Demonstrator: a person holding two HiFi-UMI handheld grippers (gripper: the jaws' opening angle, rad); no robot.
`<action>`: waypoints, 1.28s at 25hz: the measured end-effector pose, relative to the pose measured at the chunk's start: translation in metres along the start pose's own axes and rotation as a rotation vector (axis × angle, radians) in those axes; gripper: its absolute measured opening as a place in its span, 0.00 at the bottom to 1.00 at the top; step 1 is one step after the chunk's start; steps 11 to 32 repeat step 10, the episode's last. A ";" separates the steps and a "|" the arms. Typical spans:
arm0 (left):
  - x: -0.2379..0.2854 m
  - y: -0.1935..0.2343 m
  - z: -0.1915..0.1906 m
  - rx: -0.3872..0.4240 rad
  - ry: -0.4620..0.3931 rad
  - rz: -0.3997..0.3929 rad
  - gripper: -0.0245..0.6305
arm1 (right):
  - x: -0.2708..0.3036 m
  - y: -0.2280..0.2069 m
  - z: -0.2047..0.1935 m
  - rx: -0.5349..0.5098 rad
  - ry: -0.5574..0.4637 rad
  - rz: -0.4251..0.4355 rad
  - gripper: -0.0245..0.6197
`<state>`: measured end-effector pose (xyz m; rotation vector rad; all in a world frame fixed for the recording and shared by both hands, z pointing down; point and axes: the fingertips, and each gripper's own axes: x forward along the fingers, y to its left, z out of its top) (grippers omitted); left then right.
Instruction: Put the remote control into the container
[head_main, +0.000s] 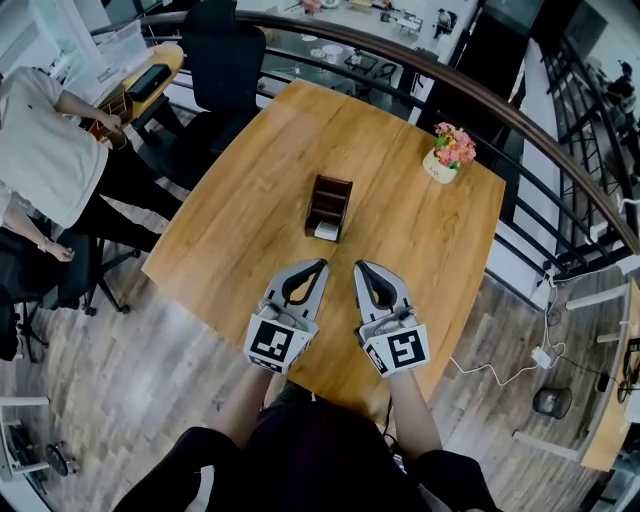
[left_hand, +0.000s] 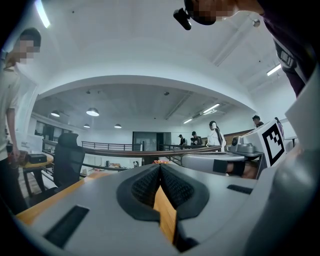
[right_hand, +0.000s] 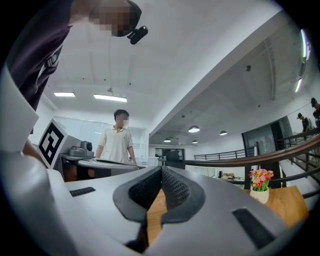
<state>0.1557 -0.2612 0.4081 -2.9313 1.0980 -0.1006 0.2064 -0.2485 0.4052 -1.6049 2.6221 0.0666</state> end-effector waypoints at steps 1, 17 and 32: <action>0.000 0.000 0.000 0.000 0.001 0.000 0.06 | -0.001 0.000 0.001 0.000 0.000 0.000 0.07; -0.003 0.006 -0.001 0.004 0.000 -0.003 0.06 | 0.004 0.004 0.002 -0.002 -0.002 -0.002 0.07; -0.003 0.006 -0.001 0.004 0.000 -0.003 0.06 | 0.004 0.004 0.002 -0.002 -0.002 -0.002 0.07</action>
